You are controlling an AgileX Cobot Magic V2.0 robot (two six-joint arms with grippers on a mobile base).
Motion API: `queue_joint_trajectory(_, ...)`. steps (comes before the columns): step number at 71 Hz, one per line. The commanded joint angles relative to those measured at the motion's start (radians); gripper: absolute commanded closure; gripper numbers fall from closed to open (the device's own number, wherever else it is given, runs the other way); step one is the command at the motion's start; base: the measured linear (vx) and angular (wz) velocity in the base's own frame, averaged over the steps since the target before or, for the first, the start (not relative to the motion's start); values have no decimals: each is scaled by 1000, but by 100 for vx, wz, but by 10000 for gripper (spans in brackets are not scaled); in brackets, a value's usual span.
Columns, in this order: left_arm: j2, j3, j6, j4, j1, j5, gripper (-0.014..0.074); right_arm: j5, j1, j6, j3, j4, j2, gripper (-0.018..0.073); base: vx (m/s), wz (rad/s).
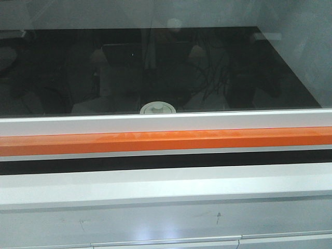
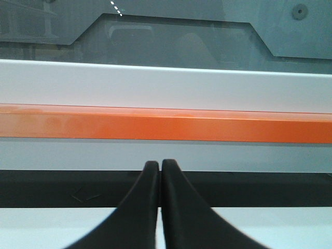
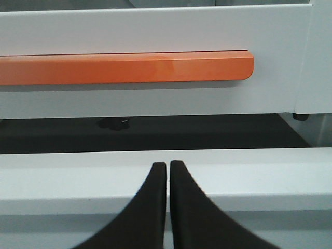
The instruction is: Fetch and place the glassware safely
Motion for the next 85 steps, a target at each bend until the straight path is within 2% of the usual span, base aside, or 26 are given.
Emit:
queue_joint_trajectory(1, 11, 31, -6, -3, 1, -77, 603, -75, -6, -8, 18, -5, -12, 567, 0, 0)
queue_joint_trajectory(67, 11, 31, -5, -3, 1, -79, 603, -82, -6, -8, 17, -7, -12, 567, 0, 0)
queue_joint_trajectory(72, 11, 30, -4, -3, 1, -99, 603, -96, -6, -8, 17, -5, -12, 567, 0, 0)
queue_joint_trajectory(80, 11, 13, 5, -14, 1, -229, 603, -145, -6, -3, 12, 42, -12, 567, 0, 0)
queue_joint_trajectory(85, 12, -43, 7, -11, 1, -225, 603, -147, -6, -4, -19, 65, -12, 567, 0, 0)
